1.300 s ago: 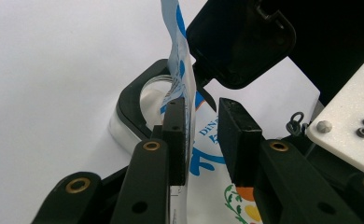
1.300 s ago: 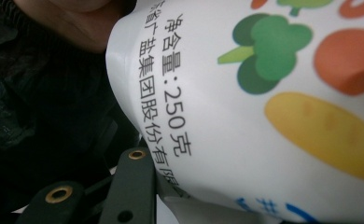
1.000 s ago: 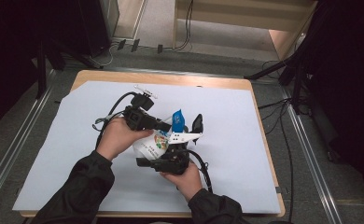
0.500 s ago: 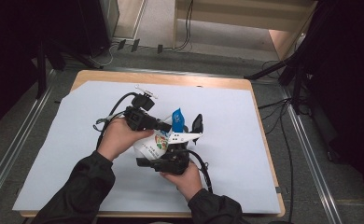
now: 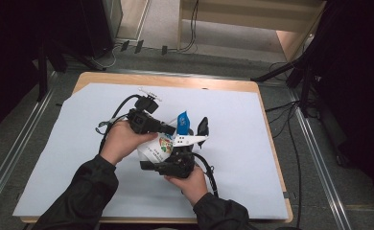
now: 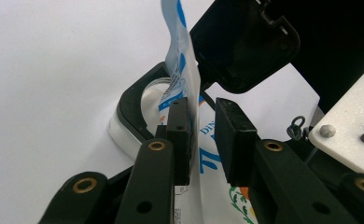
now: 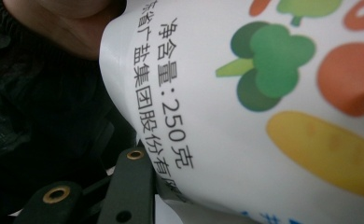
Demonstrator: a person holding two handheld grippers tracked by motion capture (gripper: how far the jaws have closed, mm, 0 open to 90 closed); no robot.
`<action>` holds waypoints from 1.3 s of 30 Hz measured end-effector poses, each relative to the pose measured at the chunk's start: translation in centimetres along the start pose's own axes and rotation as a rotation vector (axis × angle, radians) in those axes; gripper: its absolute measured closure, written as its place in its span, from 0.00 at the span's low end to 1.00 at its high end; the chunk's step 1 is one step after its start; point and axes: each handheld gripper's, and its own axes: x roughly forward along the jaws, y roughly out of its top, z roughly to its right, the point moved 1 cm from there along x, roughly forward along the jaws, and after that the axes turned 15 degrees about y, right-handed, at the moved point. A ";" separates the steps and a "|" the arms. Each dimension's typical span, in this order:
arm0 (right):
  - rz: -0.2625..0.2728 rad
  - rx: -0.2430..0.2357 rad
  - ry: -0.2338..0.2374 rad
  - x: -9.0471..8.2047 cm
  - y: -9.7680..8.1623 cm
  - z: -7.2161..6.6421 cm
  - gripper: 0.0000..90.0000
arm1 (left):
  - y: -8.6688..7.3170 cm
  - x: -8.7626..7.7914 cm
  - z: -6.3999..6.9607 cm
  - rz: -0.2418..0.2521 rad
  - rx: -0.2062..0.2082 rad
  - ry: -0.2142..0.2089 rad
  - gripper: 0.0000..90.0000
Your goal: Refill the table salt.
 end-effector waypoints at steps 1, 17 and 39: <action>-0.001 -0.001 0.002 0.0 0.1 0.0 0.75 | 0.0 0.0 0.0 0.000 0.002 0.001 0.87; -0.007 -0.005 0.004 0.1 0.0 -0.1 0.75 | -0.1 -0.1 -0.1 -0.006 0.011 0.004 0.92; 0.004 0.017 0.020 0.0 0.1 0.0 0.75 | 0.1 0.1 -0.1 -0.013 0.037 0.011 0.93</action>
